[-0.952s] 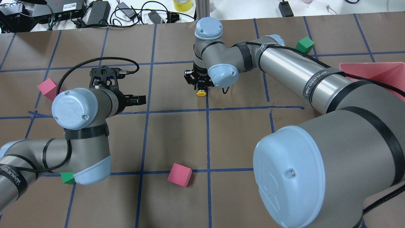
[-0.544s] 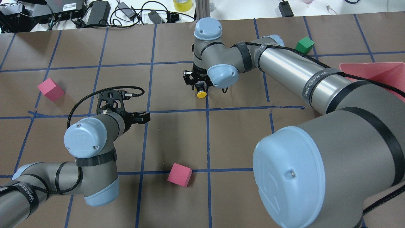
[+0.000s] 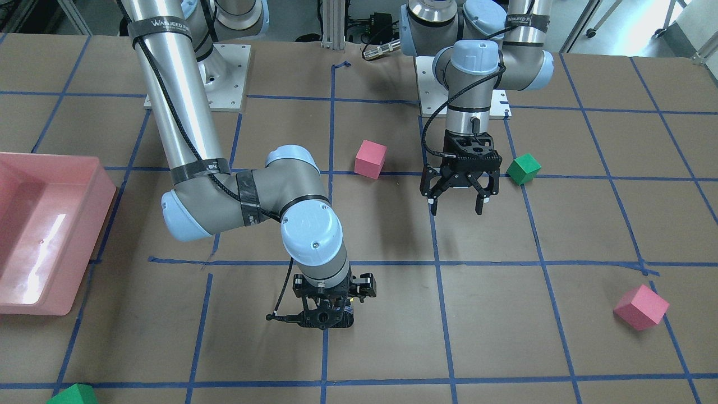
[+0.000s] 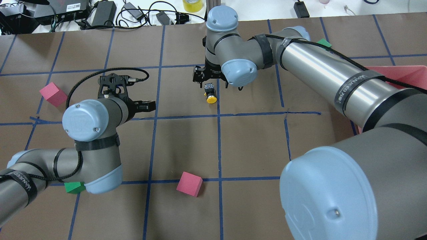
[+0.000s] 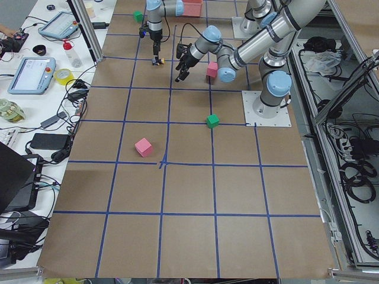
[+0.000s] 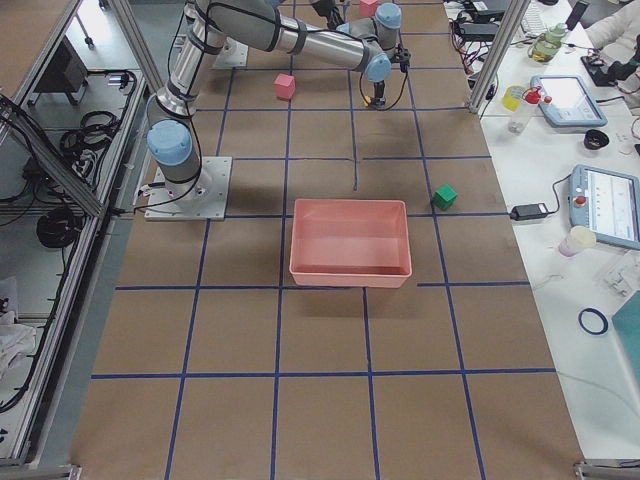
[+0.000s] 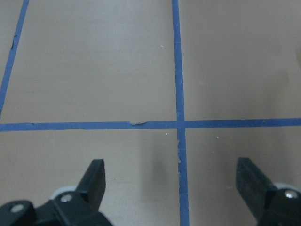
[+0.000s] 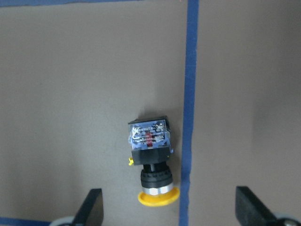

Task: Align button upright
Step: 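Open the right gripper and raise it away from the switch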

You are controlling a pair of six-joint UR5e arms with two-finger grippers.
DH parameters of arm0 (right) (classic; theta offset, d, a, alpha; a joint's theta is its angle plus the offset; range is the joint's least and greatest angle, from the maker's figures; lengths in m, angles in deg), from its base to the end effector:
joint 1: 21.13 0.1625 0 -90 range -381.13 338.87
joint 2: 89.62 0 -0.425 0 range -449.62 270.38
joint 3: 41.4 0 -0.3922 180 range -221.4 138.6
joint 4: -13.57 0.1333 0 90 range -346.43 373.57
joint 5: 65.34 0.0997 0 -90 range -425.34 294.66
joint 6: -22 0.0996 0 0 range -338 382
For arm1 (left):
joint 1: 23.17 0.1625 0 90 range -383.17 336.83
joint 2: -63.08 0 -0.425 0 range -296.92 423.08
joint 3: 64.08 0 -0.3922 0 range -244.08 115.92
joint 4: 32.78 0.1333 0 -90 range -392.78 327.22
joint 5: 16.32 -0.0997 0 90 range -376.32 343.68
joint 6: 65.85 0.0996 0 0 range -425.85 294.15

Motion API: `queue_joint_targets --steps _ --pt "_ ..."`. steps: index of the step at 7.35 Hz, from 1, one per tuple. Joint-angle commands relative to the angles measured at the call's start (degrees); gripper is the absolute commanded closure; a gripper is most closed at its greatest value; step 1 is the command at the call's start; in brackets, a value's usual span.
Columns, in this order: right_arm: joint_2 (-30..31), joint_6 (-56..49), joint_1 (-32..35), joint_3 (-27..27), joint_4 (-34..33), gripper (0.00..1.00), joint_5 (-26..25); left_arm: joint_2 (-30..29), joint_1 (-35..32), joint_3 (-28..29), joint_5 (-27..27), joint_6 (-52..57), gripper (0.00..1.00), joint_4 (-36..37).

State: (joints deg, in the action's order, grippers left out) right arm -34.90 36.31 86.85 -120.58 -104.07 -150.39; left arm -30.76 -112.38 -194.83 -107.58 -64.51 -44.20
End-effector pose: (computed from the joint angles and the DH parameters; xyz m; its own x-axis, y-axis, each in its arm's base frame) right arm 0.3534 -0.6292 0.2535 -0.9930 -0.0677 -0.0972 -0.0648 0.9974 -0.0325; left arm -0.1249 -0.4479 0.2844 -0.9995 -0.0067 -0.0313 0.0119 0.8294 -0.5585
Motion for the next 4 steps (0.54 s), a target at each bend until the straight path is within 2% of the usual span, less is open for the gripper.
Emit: queue_joint_targets --steps 1,3,4 --pt "7.81 -9.12 -3.11 -1.23 11.14 0.00 -4.33 -0.81 -0.61 1.91 1.18 0.05 0.00 -5.01" --pt "16.87 -16.03 -6.10 -3.95 14.27 0.00 -4.51 -1.25 -1.58 1.20 0.91 -0.21 0.02 -3.88" --pt "21.09 -16.42 -8.90 -4.23 20.81 0.00 -4.34 -1.86 -2.37 0.24 0.91 -0.29 0.08 -2.74"
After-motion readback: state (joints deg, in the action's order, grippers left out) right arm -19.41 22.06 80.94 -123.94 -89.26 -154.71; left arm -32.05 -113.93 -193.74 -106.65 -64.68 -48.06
